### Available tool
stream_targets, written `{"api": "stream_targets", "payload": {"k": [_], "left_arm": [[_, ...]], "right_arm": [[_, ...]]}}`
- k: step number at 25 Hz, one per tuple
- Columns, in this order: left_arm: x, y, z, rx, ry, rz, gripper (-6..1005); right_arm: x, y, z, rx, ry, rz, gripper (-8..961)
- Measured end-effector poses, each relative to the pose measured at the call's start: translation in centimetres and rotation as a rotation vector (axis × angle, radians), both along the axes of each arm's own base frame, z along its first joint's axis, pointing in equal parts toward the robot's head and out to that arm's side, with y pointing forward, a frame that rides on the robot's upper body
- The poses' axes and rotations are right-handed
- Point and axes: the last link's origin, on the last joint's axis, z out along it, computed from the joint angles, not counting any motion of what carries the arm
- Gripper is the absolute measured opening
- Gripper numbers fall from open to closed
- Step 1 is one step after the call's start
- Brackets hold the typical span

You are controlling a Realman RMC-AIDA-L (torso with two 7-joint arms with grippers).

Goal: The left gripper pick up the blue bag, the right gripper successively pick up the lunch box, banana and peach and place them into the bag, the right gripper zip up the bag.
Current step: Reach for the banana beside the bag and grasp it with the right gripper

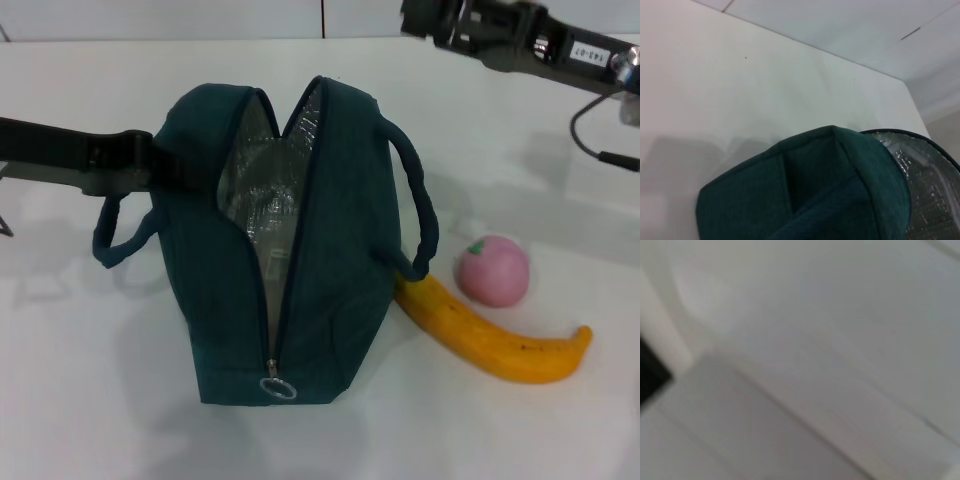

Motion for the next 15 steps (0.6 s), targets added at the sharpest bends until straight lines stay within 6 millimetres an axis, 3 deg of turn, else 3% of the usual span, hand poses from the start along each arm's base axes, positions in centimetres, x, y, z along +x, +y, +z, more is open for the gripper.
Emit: {"api": "stream_targets", "payload": {"k": [2, 15], "left_arm": [[-0.2, -0.1, 0.1, 0.003, 0.001, 0.004, 39], [-0.3, 0.0, 0.3, 0.012, -0.002, 0.005, 39]], "right_arm": [[-0.4, 0.2, 0.5, -0.003, -0.104, 0.069, 632], [-5.2, 2.1, 2.8, -0.064, -0.861, 0.373, 633]]}}
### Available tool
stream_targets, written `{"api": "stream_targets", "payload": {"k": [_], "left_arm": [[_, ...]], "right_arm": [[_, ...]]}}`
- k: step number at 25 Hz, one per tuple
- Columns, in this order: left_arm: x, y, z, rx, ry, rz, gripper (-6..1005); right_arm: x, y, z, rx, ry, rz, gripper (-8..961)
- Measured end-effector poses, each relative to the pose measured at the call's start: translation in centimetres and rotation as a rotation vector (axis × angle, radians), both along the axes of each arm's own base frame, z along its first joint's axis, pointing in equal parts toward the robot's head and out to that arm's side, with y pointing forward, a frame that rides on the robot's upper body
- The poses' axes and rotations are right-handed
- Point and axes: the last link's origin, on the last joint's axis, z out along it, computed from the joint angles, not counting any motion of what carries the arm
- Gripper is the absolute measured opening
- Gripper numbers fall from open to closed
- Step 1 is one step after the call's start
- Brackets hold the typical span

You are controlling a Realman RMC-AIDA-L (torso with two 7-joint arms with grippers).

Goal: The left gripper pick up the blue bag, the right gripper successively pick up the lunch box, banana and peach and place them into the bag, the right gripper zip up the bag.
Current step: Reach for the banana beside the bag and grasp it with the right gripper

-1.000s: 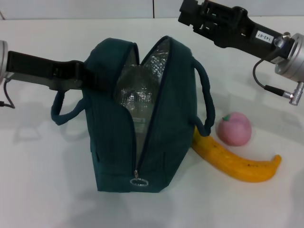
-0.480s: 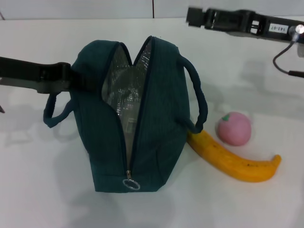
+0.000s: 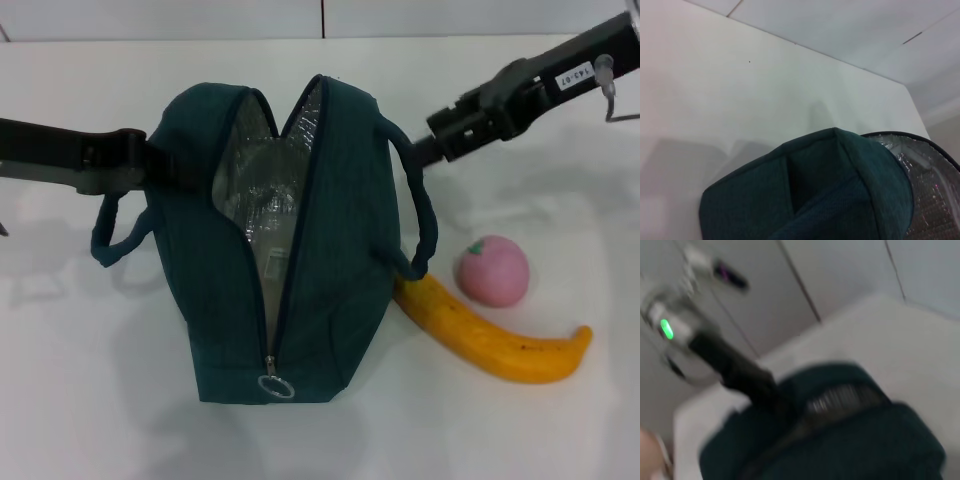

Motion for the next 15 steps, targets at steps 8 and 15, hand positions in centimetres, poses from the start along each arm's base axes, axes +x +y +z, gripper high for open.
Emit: {"api": "stream_targets", "payload": {"k": [8, 15], "left_arm": [[0.4, 0.2, 0.0, 0.0, -0.003, -0.011, 39], [0.6, 0.3, -0.1, 0.001, -0.006, -0.014, 39]], "right_arm": [[-3.0, -1.0, -0.6, -0.132, -0.353, 0.032, 634], [-3.1, -2.2, -3.6, -0.179, -0.556, 0.049, 626]]}}
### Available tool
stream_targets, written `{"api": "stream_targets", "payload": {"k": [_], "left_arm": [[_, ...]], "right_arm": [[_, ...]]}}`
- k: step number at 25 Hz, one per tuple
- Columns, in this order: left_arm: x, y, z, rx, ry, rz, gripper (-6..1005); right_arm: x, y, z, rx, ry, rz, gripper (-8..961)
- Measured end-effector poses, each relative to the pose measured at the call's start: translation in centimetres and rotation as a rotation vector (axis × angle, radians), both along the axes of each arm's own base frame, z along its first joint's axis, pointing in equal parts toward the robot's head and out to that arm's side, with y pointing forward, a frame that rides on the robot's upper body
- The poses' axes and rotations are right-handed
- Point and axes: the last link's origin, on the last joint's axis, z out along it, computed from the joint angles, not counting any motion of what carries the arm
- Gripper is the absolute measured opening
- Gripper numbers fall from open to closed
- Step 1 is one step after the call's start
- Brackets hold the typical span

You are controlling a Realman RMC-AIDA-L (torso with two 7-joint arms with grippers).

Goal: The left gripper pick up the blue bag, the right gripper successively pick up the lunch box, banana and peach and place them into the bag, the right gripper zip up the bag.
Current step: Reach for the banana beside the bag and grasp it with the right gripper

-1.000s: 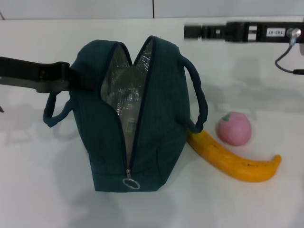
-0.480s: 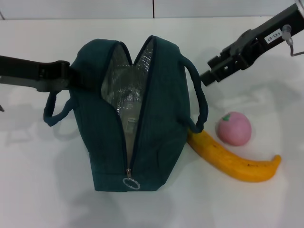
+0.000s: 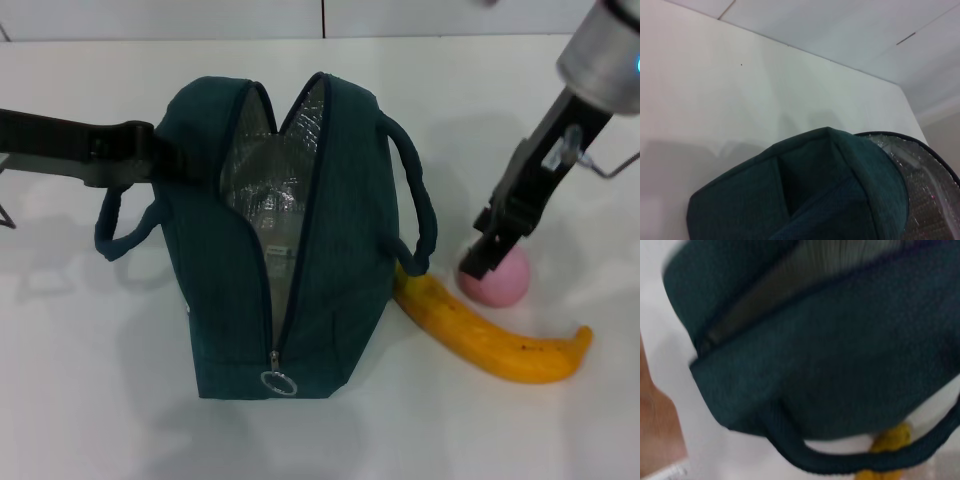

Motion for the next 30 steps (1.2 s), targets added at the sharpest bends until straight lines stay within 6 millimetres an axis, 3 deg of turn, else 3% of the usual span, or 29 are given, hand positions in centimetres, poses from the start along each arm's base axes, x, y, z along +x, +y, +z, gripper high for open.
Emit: {"api": "stream_targets", "payload": {"k": [7, 30], "left_arm": [[0.0, 0.0, -0.1, 0.002, -0.003, 0.001, 39], [0.1, 0.0, -0.4, -0.001, -0.009, 0.002, 39]], "right_arm": [[1.3, -0.7, -2.6, -0.002, -0.142, 0.002, 620], [3.0, -1.2, -6.2, -0.015, -0.145, -0.024, 598]]}}
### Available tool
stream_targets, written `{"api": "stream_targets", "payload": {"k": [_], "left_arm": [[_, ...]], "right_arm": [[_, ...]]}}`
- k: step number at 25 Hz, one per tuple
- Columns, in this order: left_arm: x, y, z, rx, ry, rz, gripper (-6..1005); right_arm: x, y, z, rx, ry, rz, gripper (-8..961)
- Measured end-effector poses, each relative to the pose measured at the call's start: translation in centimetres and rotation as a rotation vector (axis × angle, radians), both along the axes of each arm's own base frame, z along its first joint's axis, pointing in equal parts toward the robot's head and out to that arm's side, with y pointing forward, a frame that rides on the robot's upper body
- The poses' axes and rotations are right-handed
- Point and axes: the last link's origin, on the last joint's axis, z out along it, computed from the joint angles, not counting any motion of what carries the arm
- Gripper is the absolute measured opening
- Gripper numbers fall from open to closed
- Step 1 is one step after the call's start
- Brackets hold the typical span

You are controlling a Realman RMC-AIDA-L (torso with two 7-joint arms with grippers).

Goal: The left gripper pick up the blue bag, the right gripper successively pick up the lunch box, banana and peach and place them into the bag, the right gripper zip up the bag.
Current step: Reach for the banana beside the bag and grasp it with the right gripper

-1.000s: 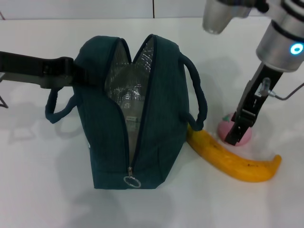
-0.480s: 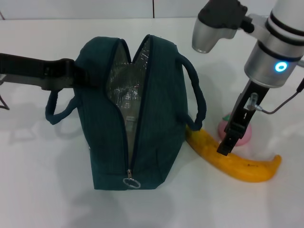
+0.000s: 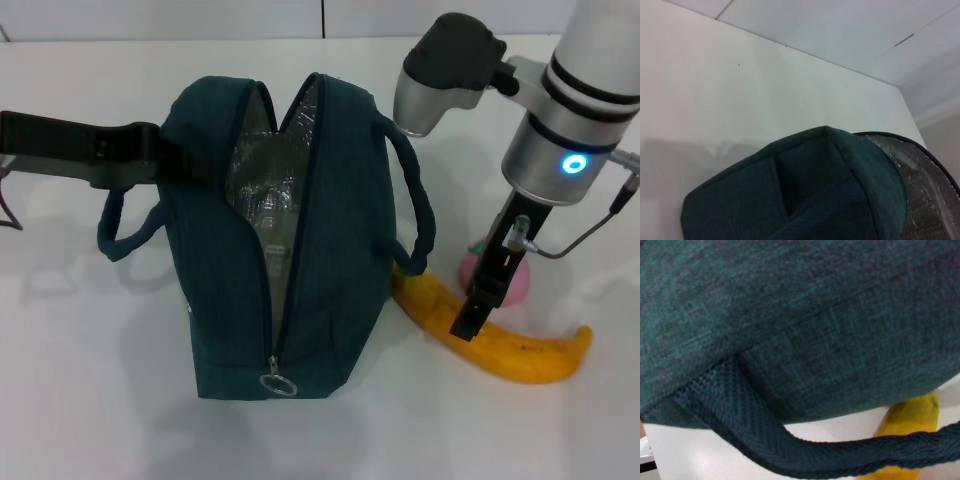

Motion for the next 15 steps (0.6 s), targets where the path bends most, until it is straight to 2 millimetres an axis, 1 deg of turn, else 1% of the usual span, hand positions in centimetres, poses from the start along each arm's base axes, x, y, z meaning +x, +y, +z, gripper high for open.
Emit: {"api": "stream_targets", "payload": {"k": [8, 15], "left_arm": [[0.0, 0.0, -0.1, -0.002, -0.002, -0.001, 40], [0.1, -0.1, -0.2, -0.002, -0.003, -0.009, 40]], "right_arm": [[0.7, -0.2, -1.1, 0.002, -0.013, -0.016, 590], [1.0, -0.4, -1.5, 0.001, -0.02, -0.016, 583]]}}
